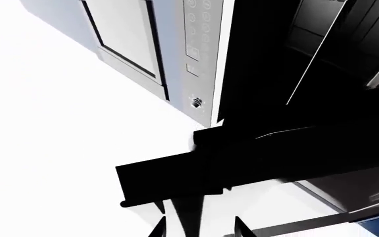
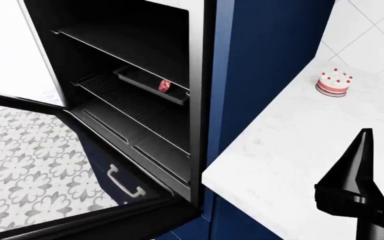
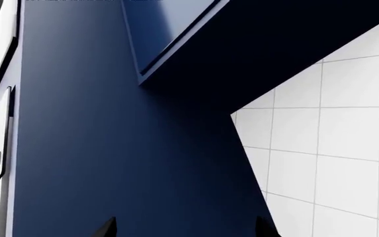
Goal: Open the oven door
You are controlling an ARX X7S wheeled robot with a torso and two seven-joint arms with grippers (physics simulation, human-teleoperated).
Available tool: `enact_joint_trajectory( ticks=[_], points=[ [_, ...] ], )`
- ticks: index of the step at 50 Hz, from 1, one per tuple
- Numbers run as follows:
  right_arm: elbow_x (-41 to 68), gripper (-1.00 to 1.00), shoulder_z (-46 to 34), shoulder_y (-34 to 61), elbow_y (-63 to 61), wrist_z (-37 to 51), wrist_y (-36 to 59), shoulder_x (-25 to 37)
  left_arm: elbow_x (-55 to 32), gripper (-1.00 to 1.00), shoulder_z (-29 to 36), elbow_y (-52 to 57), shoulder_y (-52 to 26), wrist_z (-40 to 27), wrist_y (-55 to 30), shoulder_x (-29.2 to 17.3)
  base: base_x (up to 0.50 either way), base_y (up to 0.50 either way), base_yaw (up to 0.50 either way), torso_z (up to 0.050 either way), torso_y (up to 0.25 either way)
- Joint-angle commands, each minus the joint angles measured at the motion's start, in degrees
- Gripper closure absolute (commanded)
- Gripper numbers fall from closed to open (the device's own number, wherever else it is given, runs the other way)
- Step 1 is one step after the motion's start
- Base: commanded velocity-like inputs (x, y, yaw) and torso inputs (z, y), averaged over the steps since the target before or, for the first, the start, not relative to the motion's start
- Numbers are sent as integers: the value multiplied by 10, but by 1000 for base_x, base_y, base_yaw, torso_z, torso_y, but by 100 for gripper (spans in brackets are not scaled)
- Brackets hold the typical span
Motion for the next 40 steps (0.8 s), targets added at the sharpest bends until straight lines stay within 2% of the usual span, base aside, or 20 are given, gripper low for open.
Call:
enact_joint_trajectory(
  ticks=[1, 40],
  points=[
    [0, -100, -1, -1, -1, 1, -1, 1, 46, 100, 22, -1, 4, -30, 61, 22, 4, -5, 0, 0, 0],
    [1, -100, -4, -2, -2, 3, -6, 4, 43, 100, 11, -89, 7, -59, 115, 42, -1, -6, 0, 0, 2]
  ],
)
